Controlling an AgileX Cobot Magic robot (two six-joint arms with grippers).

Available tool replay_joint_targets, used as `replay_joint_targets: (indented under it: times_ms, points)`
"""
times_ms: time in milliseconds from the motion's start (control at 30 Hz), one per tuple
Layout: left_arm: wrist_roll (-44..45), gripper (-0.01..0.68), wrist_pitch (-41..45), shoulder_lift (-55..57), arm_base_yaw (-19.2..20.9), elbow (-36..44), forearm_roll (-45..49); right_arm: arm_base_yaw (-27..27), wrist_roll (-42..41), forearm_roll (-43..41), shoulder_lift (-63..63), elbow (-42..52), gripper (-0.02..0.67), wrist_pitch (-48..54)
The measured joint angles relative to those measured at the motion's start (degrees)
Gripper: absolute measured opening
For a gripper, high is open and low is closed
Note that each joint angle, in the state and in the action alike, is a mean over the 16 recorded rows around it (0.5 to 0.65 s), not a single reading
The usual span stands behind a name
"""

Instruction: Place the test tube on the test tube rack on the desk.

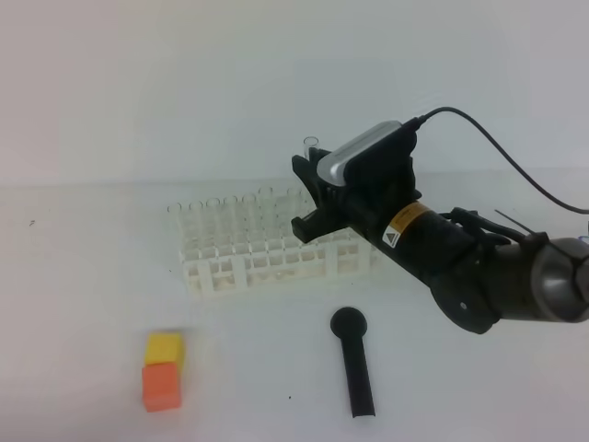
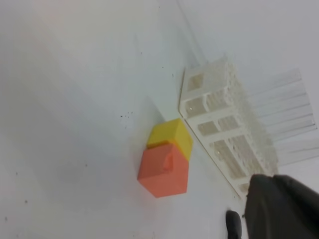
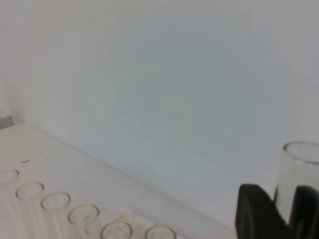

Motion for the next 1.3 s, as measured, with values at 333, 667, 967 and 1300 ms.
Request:
replay_joint_targets:
  times_ms: [333, 667, 967, 1300]
  points:
    - [0.97, -0.001, -0.07, 0.0, 0.0, 0.0, 0.13, 0.0, 2.17, -1.89, 0.4, -0.29, 0.125, -0.45]
    - [1.31, -0.001, -0.07, 0.02, 0.0, 0.0, 0.35, 0.0, 2.96, -2.42, 1.16, -0.86, 0.125, -1.66]
    - [1.92, -0.001, -0.07, 0.07, 0.0, 0.0, 0.7, 0.0, 3.62, -2.51, 2.69, -1.75, 0.125, -2.44]
    - [2.35, -0.001, -0.07, 0.1, 0.0, 0.0, 0.85, 0.0, 4.6, -2.51, 3.25, -2.06, 0.136, -1.45]
